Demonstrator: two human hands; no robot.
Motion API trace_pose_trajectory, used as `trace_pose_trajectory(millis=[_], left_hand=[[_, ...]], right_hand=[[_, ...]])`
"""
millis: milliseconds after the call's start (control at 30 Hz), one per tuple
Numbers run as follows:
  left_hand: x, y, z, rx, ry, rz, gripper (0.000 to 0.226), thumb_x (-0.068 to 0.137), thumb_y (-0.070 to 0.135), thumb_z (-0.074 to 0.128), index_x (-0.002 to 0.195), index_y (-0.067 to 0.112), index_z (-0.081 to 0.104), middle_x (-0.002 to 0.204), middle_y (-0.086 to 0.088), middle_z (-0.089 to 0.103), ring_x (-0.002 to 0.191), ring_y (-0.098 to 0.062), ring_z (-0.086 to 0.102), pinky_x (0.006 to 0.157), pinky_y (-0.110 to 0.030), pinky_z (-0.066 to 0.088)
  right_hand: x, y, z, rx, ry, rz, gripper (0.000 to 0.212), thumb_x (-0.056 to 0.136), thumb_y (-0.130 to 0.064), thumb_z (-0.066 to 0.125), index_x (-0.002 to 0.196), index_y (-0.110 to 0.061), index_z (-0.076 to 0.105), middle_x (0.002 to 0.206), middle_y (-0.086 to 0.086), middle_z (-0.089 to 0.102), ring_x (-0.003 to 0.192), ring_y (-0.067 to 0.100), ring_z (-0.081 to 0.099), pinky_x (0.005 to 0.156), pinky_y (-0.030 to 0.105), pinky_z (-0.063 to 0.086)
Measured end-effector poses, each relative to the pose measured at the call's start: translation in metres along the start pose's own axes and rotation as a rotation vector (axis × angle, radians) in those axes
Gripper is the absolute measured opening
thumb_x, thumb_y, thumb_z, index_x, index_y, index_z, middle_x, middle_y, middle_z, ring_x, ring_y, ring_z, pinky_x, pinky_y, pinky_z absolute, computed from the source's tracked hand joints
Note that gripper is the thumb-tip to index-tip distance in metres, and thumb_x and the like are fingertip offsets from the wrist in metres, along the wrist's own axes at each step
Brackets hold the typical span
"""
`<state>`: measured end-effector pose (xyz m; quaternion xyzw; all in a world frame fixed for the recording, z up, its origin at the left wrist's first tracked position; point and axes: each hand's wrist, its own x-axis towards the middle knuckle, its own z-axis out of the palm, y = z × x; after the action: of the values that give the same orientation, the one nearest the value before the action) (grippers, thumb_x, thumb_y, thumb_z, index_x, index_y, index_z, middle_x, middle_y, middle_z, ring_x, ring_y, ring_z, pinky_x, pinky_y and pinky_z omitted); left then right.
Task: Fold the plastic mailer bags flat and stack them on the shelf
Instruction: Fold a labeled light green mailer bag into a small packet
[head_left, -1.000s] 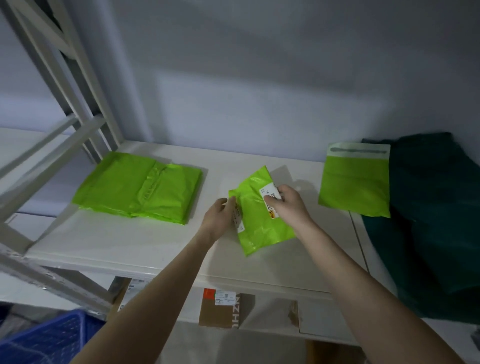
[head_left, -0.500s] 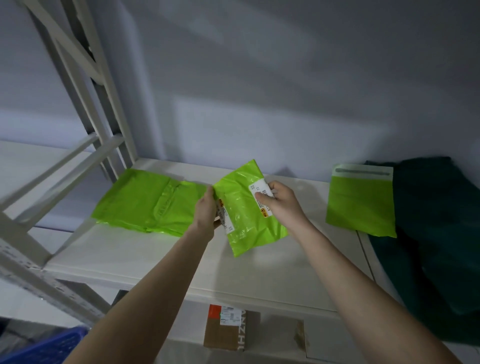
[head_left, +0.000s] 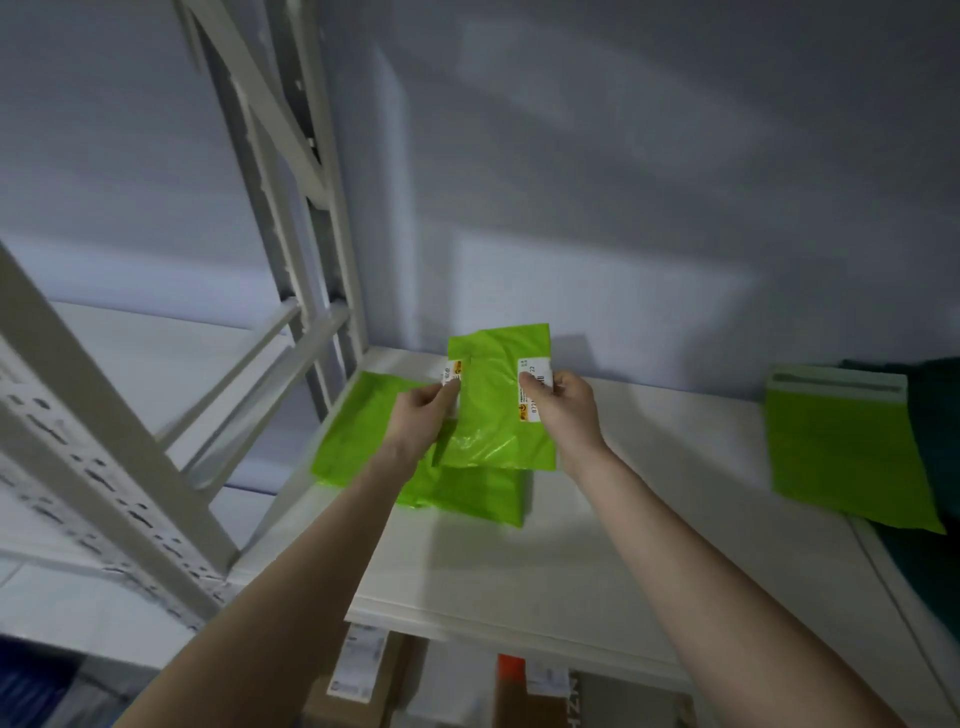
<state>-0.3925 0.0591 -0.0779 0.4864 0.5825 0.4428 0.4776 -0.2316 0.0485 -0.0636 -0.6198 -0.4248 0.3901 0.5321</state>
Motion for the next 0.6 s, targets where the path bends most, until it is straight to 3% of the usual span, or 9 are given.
trace_pose_trajectory(millis=[100, 233, 300, 400, 500, 600], left_hand=[[0.019, -0.008, -0.038, 0.092, 0.080, 0.021, 0.031, 0.093, 0.034, 0.056, 0.071, 0.012, 0.060, 0.065, -0.004, 0.050, 0.062, -0.015, 0.042, 0.060, -0.025, 0.036], [0.035, -0.025, -0.080, 0.272, 0.173, 0.035, 0.042, 0.093, 0.037, 0.053, 0.066, 0.006, 0.057, 0.054, -0.001, 0.039, 0.053, -0.017, 0.036, 0.051, -0.030, 0.027], [0.041, -0.034, -0.095, 0.319, 0.182, 0.052, 0.039, 0.093, 0.038, 0.052, 0.082, 0.003, 0.065, 0.058, -0.002, 0.048, 0.062, -0.021, 0.043, 0.053, -0.030, 0.029], [0.047, -0.041, -0.110, 0.405, 0.195, 0.036, 0.037, 0.092, 0.041, 0.053, 0.108, 0.010, 0.067, 0.086, -0.009, 0.068, 0.072, -0.021, 0.055, 0.057, -0.026, 0.034], [0.050, -0.043, -0.115, 0.498, 0.214, 0.051, 0.035, 0.093, 0.038, 0.053, 0.101, 0.007, 0.069, 0.082, -0.010, 0.065, 0.073, -0.020, 0.052, 0.061, -0.026, 0.033], [0.050, -0.051, -0.115, 0.602, 0.219, 0.093, 0.034, 0.095, 0.034, 0.049, 0.091, 0.005, 0.066, 0.085, -0.017, 0.064, 0.082, -0.029, 0.055, 0.065, -0.030, 0.032]], right_hand=[[0.000, 0.005, 0.040, -0.059, -0.030, 0.037, 0.022, 0.085, -0.021, 0.065, 0.084, 0.002, 0.067, 0.077, 0.011, 0.066, 0.073, 0.023, 0.063, 0.067, 0.033, 0.047], [-0.004, 0.016, 0.084, -0.113, -0.085, 0.100, 0.019, 0.084, -0.010, 0.065, 0.102, -0.004, 0.066, 0.087, 0.012, 0.067, 0.084, 0.027, 0.066, 0.074, 0.040, 0.053], [-0.007, 0.021, 0.101, -0.136, -0.095, 0.097, 0.030, 0.084, -0.007, 0.064, 0.112, -0.008, 0.055, 0.086, 0.009, 0.066, 0.078, 0.027, 0.066, 0.062, 0.032, 0.052], [-0.011, 0.028, 0.120, -0.260, -0.119, 0.042, 0.037, 0.087, -0.005, 0.060, 0.120, -0.012, 0.045, 0.078, 0.005, 0.062, 0.062, 0.019, 0.060, 0.045, 0.023, 0.042], [-0.014, 0.035, 0.131, -0.387, -0.110, -0.006, 0.039, 0.089, -0.006, 0.058, 0.126, -0.012, 0.048, 0.097, 0.015, 0.067, 0.081, 0.027, 0.066, 0.050, 0.023, 0.040], [-0.017, 0.042, 0.139, -0.519, -0.096, -0.024, 0.033, 0.090, -0.013, 0.057, 0.123, -0.015, 0.053, 0.105, 0.014, 0.068, 0.093, 0.030, 0.066, 0.066, 0.028, 0.049]])
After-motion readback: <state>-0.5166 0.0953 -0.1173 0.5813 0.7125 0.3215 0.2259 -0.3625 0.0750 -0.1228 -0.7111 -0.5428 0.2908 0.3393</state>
